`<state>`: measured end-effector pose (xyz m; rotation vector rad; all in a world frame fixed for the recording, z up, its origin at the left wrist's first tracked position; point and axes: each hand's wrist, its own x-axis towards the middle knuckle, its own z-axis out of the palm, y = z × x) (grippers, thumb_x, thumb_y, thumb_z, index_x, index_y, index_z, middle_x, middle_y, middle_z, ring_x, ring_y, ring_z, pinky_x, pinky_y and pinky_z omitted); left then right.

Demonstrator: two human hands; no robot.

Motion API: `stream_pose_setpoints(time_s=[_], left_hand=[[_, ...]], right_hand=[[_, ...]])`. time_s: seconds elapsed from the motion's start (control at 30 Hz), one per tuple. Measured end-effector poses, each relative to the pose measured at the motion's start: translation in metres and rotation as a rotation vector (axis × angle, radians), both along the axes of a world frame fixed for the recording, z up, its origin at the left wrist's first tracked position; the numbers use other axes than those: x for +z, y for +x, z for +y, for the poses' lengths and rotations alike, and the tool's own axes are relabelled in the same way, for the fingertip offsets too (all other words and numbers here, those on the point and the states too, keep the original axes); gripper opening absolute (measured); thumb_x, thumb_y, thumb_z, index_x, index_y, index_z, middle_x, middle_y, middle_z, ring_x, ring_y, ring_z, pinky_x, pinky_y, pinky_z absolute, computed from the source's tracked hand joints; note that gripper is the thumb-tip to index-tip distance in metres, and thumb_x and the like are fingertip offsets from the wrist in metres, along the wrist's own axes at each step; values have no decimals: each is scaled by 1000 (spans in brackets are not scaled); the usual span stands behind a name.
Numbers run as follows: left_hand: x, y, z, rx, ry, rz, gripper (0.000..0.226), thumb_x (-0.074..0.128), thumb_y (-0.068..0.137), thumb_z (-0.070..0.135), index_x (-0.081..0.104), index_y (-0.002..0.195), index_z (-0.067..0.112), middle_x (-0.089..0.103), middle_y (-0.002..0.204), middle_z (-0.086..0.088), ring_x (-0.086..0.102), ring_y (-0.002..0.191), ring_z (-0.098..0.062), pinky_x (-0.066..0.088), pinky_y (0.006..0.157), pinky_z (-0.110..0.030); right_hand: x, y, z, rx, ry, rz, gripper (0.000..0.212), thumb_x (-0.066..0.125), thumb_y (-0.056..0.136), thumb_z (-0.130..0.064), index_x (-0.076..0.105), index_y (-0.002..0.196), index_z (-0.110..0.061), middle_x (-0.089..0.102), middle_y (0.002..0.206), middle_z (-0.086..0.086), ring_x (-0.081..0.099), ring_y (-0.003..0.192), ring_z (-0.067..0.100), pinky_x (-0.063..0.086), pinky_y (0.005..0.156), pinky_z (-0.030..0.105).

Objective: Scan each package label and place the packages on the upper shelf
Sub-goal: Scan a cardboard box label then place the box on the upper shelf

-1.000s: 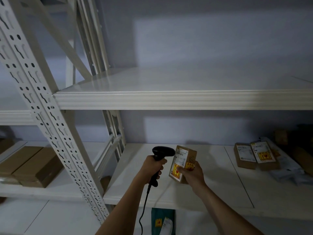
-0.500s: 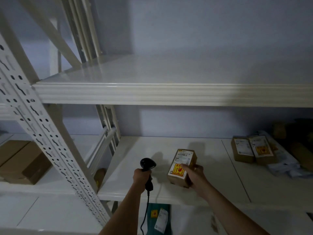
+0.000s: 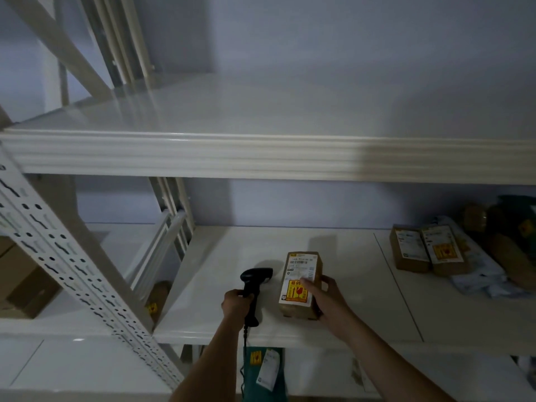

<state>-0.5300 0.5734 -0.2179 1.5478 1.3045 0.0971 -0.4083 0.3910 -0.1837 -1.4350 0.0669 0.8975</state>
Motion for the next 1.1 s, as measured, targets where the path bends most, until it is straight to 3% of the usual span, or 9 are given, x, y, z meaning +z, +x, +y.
stream_pose_setpoints(time_s=[0.13, 0.23, 0.4, 0.57, 0.67, 0.77, 0.83, 0.93, 1.1], left_hand=[[10, -7, 3, -28, -28, 75, 31, 62, 92, 20, 65, 114, -3, 65, 107, -19, 63, 107, -36, 53, 91, -39], [35, -8, -3, -53, 107, 107, 33, 55, 95, 22, 58, 124, 5, 62, 125, -19, 59, 115, -34, 50, 98, -38], [107, -2, -36, -118, 92, -348, 35, 45, 102, 17, 53, 136, 18, 66, 119, -13, 65, 98, -30, 54, 93, -41], [168, -19, -74, -192, -20, -617, 24, 44, 103, 30, 59, 122, 34, 71, 116, -2, 71, 103, -21, 56, 93, -44], [194, -35, -80, -173, 86, -593, 35, 45, 102, 33, 50, 137, 28, 67, 123, -3, 70, 102, -20, 58, 89, -42], [221, -56, -81, -232, 203, -570, 44, 49, 98, 43, 50, 140, 29, 67, 124, 0, 68, 108, -18, 54, 96, -44], [242, -70, -82, -303, 248, -562, 44, 49, 94, 53, 54, 134, 38, 69, 120, 7, 67, 107, -11, 54, 96, -37], [274, -93, -86, -396, 280, -578, 16, 48, 96, 53, 57, 109, 53, 71, 96, 31, 66, 89, 13, 51, 71, -5], [312, -146, -78, -626, 414, -547, 26, 62, 92, 43, 59, 118, 39, 70, 115, 13, 67, 103, 0, 55, 86, -18]], right_hand=[[11, -3, 3, 44, 10, -33, 43, 72, 91, -25, 55, 130, -20, 76, 112, 7, 76, 94, 23, 62, 74, 39], [22, -7, 4, 97, 33, -67, 34, 58, 97, -18, 58, 131, -20, 78, 108, 3, 77, 91, 21, 62, 68, 35], [58, -11, 10, 87, 46, -232, 41, 64, 95, -29, 43, 129, -36, 70, 118, 3, 74, 96, 24, 60, 87, 50], [110, -30, 12, 77, 143, -283, 19, 62, 95, -43, 53, 112, -38, 70, 113, 5, 73, 91, 24, 60, 65, 35], [148, -43, 6, 244, 172, -333, 39, 54, 97, -51, 59, 128, -28, 72, 117, 7, 72, 98, 24, 59, 74, 35], [185, -63, -12, 412, 138, -513, 60, 55, 92, -63, 45, 145, -35, 62, 133, -10, 65, 107, 9, 52, 92, 28], [208, -76, -25, 479, 138, -643, 61, 63, 90, -58, 42, 145, -38, 60, 133, -19, 61, 110, -2, 47, 89, 18], [236, -94, -35, 583, 132, -772, 59, 76, 87, -35, 47, 139, -33, 66, 128, -16, 62, 118, 1, 49, 101, 24], [272, -130, -36, 700, -18, -939, 47, 79, 84, -18, 62, 119, -45, 72, 113, -20, 66, 107, -2, 51, 102, 29]])
